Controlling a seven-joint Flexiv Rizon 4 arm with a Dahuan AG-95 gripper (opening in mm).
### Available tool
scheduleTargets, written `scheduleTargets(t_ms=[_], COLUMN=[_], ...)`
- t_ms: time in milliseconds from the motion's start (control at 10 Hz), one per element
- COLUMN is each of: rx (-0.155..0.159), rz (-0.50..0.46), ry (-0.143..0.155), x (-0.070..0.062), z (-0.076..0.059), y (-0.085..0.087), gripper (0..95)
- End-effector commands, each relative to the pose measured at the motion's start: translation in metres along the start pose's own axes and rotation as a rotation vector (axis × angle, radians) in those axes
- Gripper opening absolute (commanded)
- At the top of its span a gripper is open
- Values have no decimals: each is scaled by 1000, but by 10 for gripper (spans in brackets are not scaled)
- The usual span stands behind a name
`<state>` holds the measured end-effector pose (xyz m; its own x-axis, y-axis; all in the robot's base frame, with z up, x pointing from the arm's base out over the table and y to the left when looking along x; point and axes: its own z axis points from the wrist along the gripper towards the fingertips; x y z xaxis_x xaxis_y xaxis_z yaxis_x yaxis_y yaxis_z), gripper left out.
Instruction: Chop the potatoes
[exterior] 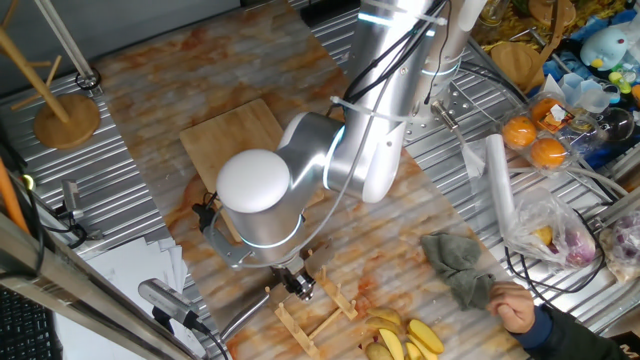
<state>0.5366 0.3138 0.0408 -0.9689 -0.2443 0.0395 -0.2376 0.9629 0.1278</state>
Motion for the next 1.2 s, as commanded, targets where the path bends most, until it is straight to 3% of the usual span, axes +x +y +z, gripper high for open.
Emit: scheduleTargets(t_ms=[100, 800, 900, 1000, 1100, 1200], rx=[4, 9, 10, 10, 13, 14], rz=[-2, -5, -2, 1, 7, 5], ry=[-1, -7, -8, -8, -10, -15], x=[-1, -1, -1, -1, -1, -1], z=[0, 3, 4, 4, 4, 3], y=[0, 0, 0, 0, 0, 0], gripper=[380, 380, 190, 190, 0, 0])
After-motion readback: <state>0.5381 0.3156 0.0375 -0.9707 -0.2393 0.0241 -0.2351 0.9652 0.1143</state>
